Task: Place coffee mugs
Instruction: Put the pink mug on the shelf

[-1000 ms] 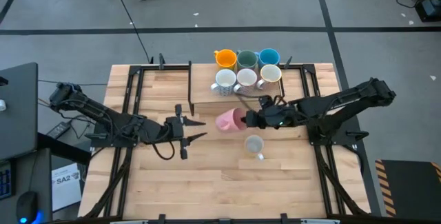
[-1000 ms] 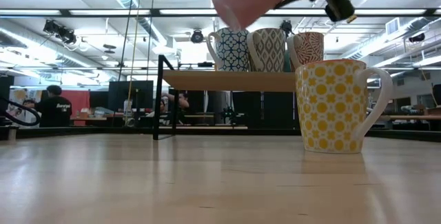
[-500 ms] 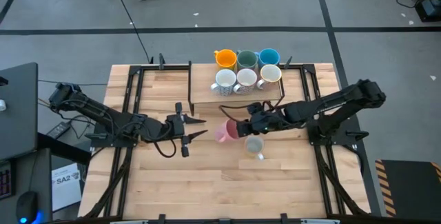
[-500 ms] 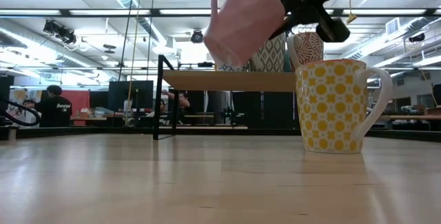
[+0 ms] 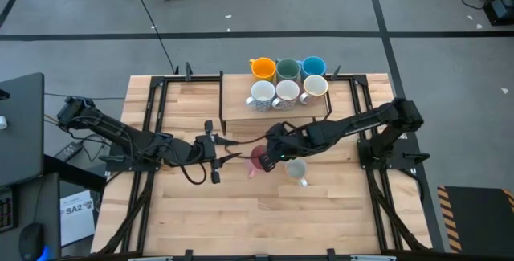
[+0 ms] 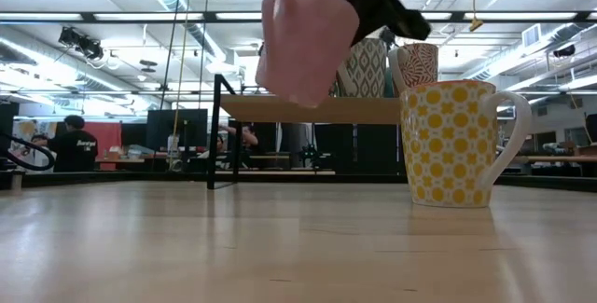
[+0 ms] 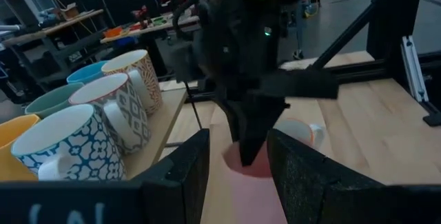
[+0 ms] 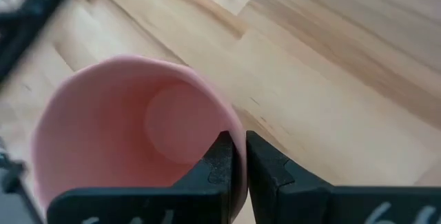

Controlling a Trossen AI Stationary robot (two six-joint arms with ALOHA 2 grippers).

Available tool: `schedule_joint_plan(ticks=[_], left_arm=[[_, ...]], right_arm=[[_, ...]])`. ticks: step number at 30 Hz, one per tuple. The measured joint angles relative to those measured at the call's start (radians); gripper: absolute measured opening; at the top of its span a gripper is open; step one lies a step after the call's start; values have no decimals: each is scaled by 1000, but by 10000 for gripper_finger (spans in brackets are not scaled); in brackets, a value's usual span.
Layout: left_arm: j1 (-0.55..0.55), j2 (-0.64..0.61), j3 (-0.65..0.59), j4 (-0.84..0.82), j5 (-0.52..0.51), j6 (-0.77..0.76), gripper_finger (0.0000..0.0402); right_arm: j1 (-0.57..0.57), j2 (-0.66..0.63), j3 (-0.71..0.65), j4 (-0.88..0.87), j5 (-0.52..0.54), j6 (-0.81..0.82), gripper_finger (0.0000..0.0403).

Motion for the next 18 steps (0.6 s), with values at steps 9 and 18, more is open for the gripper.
schedule_joint_plan(ticks=[9, 18], left_arm=[[-3, 0, 0, -109, 0, -38, 153], [-3, 0, 0, -269, 3, -134, 153]], right_arm=[[-18, 100, 39, -38, -33, -60, 30], [-39, 98, 31, -82, -30, -75, 31]])
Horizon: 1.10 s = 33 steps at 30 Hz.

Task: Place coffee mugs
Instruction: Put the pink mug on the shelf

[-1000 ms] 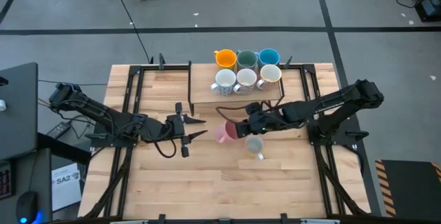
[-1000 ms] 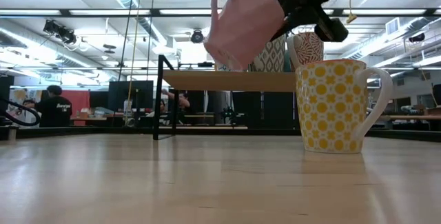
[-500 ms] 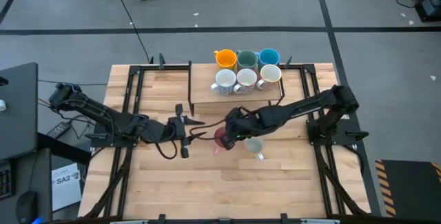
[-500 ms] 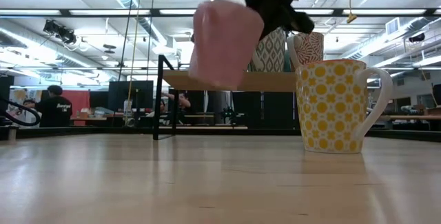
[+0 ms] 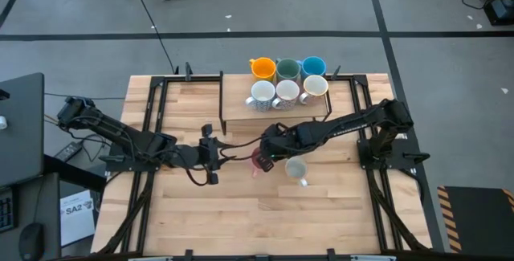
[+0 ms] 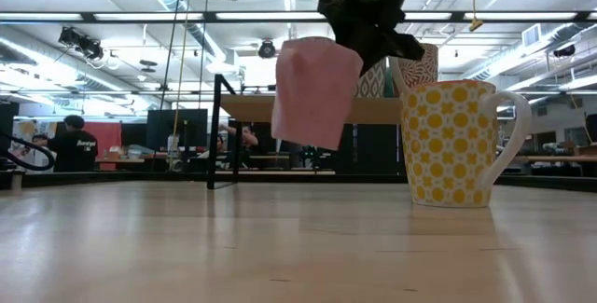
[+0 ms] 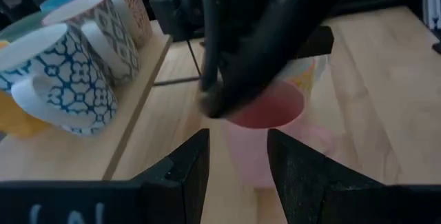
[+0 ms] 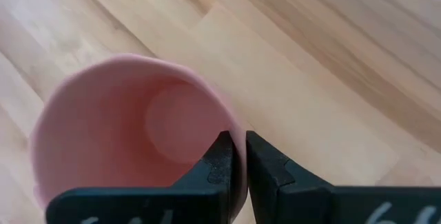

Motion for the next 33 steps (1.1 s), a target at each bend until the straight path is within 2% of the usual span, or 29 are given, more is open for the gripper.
schedule_joint_plan(ticks=[15, 33], left_arm=[[0, 0, 0, -32, 1, -50, 153], [0, -1, 0, -31, 1, -49, 153]], right_arm=[[-13, 0, -116, -7, 3, 6, 33], [-32, 0, -127, -5, -7, -3, 41]])
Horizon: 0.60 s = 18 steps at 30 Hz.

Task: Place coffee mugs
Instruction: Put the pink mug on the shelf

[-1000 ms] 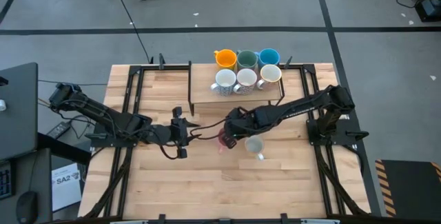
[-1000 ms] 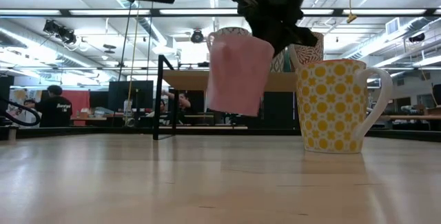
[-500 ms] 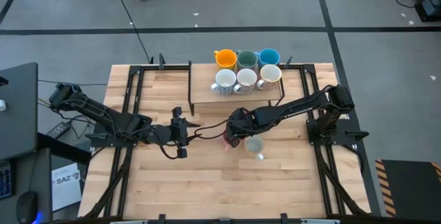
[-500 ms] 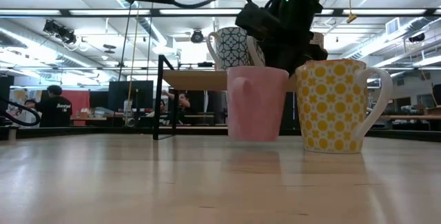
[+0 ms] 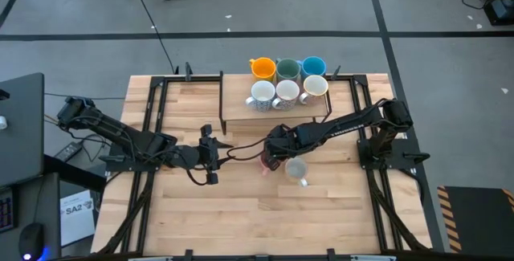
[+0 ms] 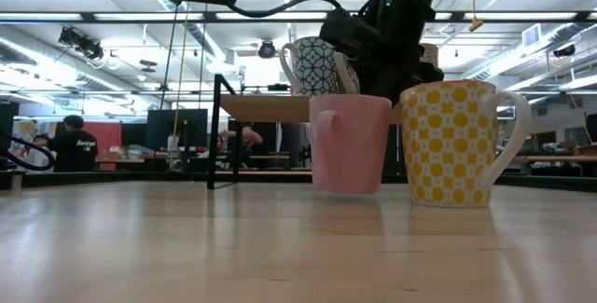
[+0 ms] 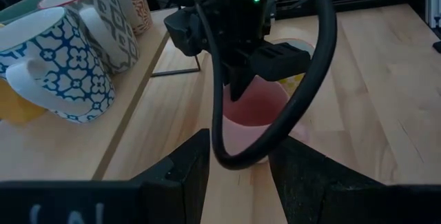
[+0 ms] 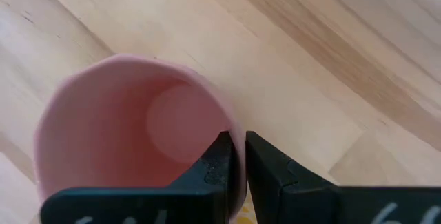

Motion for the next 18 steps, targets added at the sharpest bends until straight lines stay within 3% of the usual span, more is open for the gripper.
schedule_joint_plan(ticks=[6, 18], left_arm=[[0, -1, 0, 0, 0, 0, 153], [0, -1, 0, 0, 0, 0, 153]], right_arm=[[0, 0, 0, 0, -16, 0, 46], [0, -3, 0, 2, -16, 0, 92]])
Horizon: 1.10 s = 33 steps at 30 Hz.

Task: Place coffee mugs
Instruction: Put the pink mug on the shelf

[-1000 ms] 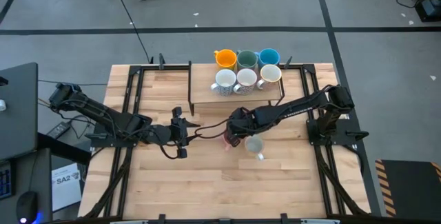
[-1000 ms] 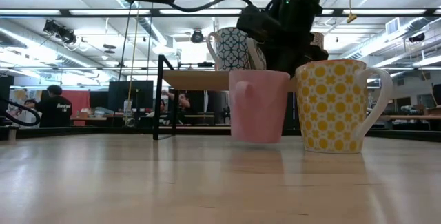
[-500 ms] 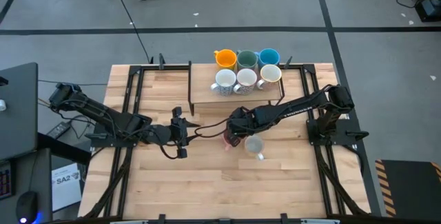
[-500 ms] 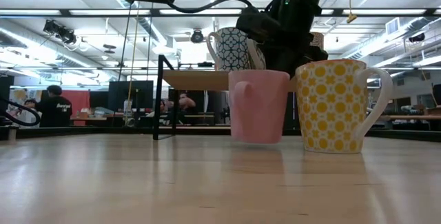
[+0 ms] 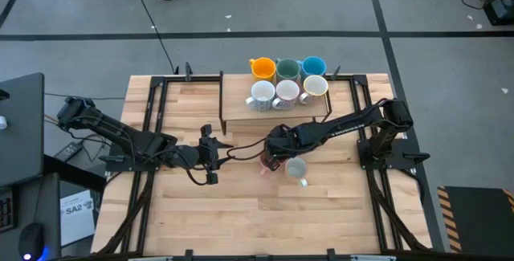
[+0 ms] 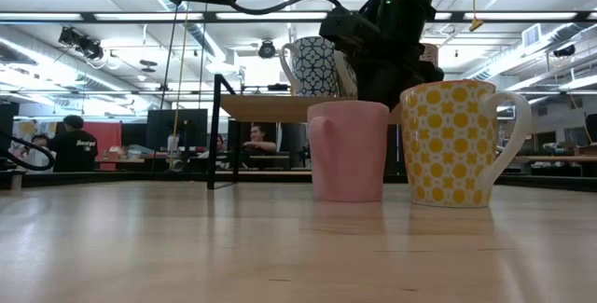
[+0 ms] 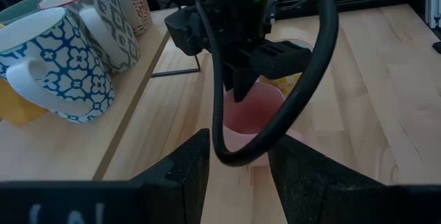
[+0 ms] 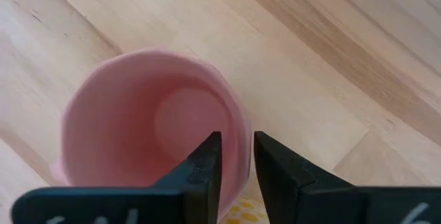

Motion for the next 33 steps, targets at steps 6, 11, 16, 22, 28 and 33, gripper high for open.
schedule_joint_plan(ticks=[6, 11, 16, 22, 28, 33], left_arm=[[0, 0, 0, 0, 0, -1, 153], [0, 0, 0, 0, 0, -1, 153], [0, 0, 0, 0, 0, -1, 153], [0, 0, 0, 1, 0, -5, 153], [0, 0, -8, 7, 0, -54, 153], [0, 0, -61, 11, 2, -151, 153]], right_arm=[[0, 0, 0, 0, 0, 0, 100], [-6, -1, 0, -1, -23, 0, 98], [-24, -1, 0, -3, -117, -1, 97], [-34, -9, 0, -2, -134, -49, 97], [-35, -29, 0, -1, -130, -54, 97], [-35, -83, 0, -3, -129, -72, 97]])
